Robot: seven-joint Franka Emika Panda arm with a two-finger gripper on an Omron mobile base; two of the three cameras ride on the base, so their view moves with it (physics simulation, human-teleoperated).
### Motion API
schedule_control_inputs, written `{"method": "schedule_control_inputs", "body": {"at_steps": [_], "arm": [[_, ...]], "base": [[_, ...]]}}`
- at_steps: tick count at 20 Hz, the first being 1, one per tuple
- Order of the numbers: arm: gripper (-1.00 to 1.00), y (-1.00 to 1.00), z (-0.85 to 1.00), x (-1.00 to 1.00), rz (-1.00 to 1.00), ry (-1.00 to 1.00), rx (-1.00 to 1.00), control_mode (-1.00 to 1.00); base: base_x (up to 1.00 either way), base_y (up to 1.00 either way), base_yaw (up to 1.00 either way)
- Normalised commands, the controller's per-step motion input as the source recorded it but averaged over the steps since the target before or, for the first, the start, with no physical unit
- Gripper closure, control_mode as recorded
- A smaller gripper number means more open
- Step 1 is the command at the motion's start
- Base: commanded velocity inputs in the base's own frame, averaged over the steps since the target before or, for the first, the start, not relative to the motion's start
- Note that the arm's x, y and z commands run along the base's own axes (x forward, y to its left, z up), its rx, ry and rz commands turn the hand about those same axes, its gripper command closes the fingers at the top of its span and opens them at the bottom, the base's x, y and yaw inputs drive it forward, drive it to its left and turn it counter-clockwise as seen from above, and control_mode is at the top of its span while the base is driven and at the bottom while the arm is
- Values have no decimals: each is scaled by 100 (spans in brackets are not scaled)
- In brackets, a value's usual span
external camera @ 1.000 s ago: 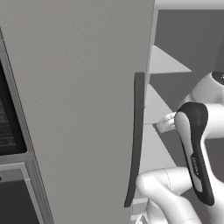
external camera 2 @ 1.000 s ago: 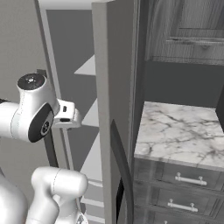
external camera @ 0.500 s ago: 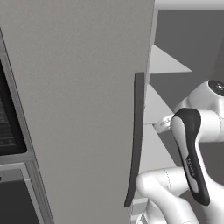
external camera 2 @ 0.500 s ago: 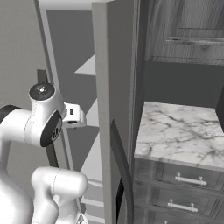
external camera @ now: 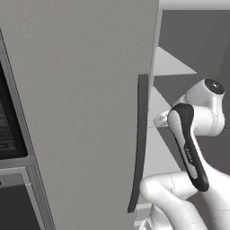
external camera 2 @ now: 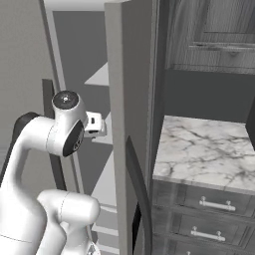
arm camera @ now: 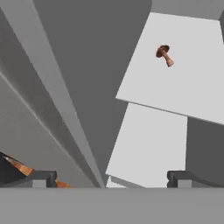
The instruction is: Take the mushroom, broccoli, and mushroom from the freezer and place them in the bowl on the counter.
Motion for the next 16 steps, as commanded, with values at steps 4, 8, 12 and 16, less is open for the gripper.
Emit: {"method": "schedule_control_inputs", "body": {"at_steps": [4, 8, 12, 16], "arm": [[-100, -16, -16, 79, 4, 0, 7, -100], [-100, -18, -16, 66, 3, 0, 3, -100], [-100, -17, -23, 51, 3, 0, 1, -100], [-100, -13, -21, 32, 3, 0, 0, -100]], "base": [[0, 0, 0], [0, 0, 0], [0, 0, 0], [0, 0, 0]]}}
